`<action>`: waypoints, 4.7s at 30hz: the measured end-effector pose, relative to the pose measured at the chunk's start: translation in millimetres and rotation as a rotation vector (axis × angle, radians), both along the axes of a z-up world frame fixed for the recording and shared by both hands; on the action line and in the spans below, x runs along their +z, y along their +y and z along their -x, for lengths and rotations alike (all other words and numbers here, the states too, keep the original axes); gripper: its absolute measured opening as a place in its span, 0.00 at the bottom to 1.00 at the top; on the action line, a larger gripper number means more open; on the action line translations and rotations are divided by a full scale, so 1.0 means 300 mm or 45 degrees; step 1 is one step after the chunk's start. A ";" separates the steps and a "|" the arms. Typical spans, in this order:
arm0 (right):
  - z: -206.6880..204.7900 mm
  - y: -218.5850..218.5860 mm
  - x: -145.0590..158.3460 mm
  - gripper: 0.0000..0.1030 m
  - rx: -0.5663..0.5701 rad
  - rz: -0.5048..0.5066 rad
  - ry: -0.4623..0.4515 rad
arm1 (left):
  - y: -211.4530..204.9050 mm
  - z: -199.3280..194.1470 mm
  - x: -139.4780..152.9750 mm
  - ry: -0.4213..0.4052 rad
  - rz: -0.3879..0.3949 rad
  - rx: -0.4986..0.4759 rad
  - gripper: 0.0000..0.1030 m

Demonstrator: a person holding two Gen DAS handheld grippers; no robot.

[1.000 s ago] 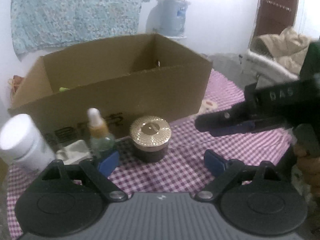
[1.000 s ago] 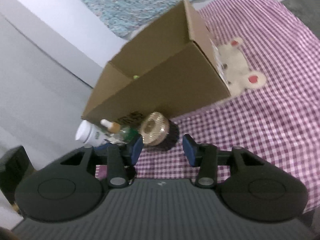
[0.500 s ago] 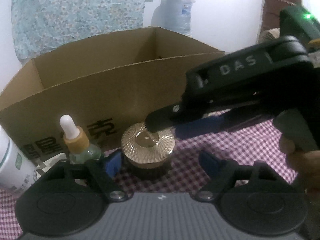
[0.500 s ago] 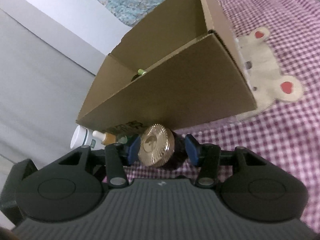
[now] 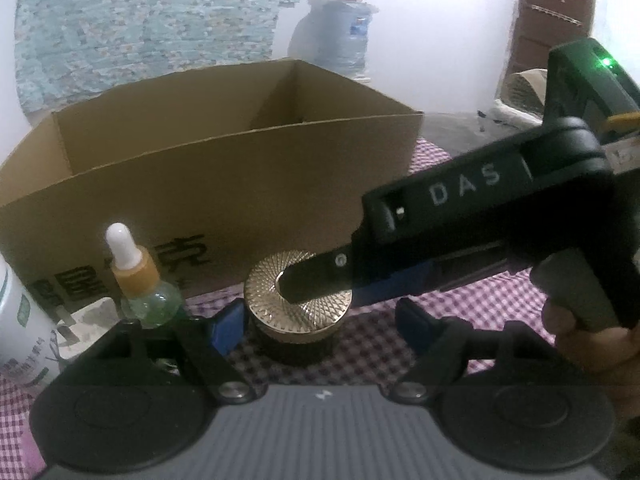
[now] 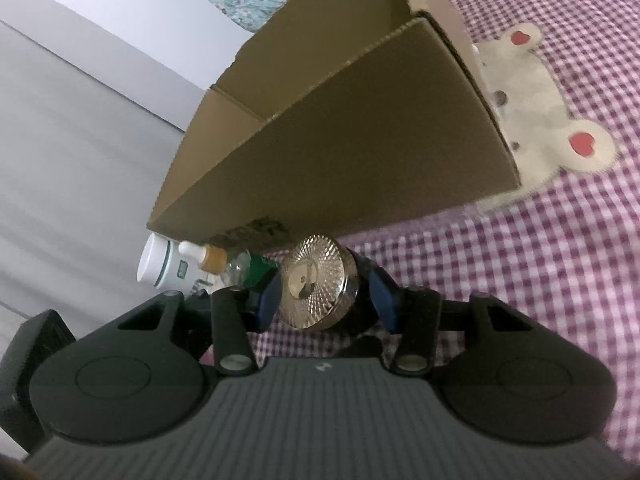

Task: Organize rigid objects
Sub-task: 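Move the right tool to the gold-lidded dark jar and close on it, then lift the gold-lidded jar with the right tool and carry it over the box, then lower the jar into the box and open the right tool, then return the right tool and grasp the green dropper bottle by its neck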

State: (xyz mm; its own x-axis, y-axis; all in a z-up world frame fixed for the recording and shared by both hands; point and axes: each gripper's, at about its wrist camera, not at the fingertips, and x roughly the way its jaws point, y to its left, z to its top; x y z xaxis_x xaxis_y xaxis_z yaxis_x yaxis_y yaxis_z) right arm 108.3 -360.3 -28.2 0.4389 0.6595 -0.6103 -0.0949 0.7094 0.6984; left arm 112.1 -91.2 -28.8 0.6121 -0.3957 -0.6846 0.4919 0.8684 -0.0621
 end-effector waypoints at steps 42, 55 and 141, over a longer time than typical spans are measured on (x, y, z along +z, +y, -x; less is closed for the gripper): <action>0.167 -0.196 -0.046 0.48 -0.096 -0.065 0.031 | -0.096 0.071 -0.047 -0.020 -0.126 -0.214 0.57; 0.187 -0.154 0.044 0.48 -0.080 -0.041 -0.035 | -0.073 0.121 0.039 -0.091 -0.082 -0.202 0.57; 0.048 -0.149 0.275 0.50 0.084 -0.174 -0.383 | 0.180 0.081 0.388 -0.109 0.080 0.284 0.91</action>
State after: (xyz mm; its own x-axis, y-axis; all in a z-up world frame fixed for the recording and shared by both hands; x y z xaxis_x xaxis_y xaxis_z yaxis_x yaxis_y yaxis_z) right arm 93.8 -405.0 54.3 0.5395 0.7594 -0.3637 -0.3536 0.5964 0.7206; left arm 87.9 -37.2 87.7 0.7439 -0.2844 -0.6048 0.2944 0.9519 -0.0854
